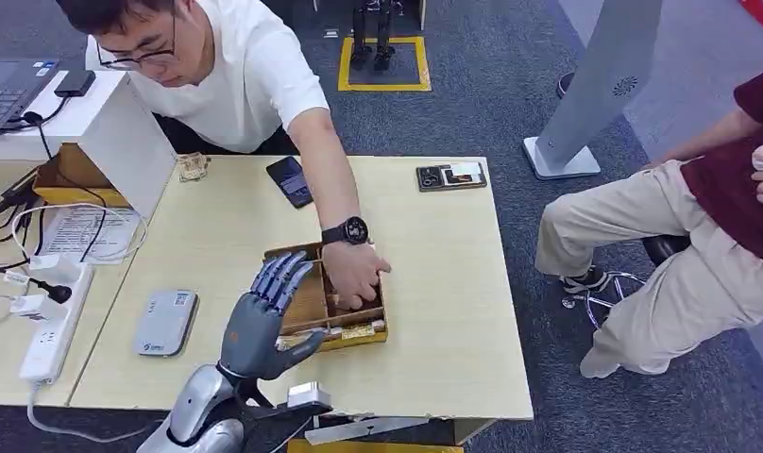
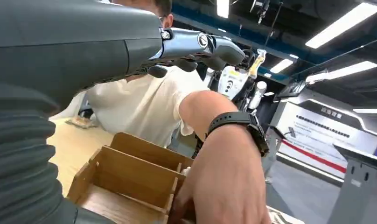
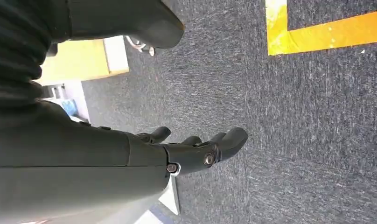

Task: Pass the card to the sensor for recognition and then transmit it.

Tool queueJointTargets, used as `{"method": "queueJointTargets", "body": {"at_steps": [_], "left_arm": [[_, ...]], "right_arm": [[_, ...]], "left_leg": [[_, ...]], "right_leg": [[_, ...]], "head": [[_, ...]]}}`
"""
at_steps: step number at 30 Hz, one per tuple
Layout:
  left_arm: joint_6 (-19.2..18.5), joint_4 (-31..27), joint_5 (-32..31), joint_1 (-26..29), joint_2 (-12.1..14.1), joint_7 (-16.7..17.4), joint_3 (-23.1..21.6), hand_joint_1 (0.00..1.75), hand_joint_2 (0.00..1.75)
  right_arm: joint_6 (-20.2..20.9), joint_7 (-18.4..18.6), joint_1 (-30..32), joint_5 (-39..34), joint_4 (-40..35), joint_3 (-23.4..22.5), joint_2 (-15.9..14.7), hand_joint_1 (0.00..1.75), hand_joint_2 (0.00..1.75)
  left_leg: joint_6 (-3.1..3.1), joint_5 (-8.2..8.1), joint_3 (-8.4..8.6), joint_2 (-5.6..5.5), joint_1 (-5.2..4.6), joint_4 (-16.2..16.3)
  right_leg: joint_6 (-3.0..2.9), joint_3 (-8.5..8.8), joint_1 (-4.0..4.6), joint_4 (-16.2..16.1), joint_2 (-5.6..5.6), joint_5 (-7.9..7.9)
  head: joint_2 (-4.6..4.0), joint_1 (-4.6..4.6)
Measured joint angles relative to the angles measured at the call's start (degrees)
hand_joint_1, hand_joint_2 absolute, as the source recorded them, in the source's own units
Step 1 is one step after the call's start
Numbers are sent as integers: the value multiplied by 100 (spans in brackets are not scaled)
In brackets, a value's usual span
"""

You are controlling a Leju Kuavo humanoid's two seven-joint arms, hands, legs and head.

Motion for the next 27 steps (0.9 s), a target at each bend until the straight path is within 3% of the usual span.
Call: {"method": "queueJointTargets", "body": {"at_steps": [10,27], "left_arm": [[-94,-133,409,60,-24,-247,37,0,175],[-170,-74,-255,155,240,-256,46,0,175]], "right_arm": [[2,-2,0,-2,0,0,0,0,175],[37,-7,-3,9,0,0,-13,0,175]], "left_leg": [[0,0,0,0,0,0],[0,0,0,0,1,0]], "right_leg": [[0,0,0,0,0,0],[0,0,0,0,0,0]], "head": [[0,0],[0,2]]}}
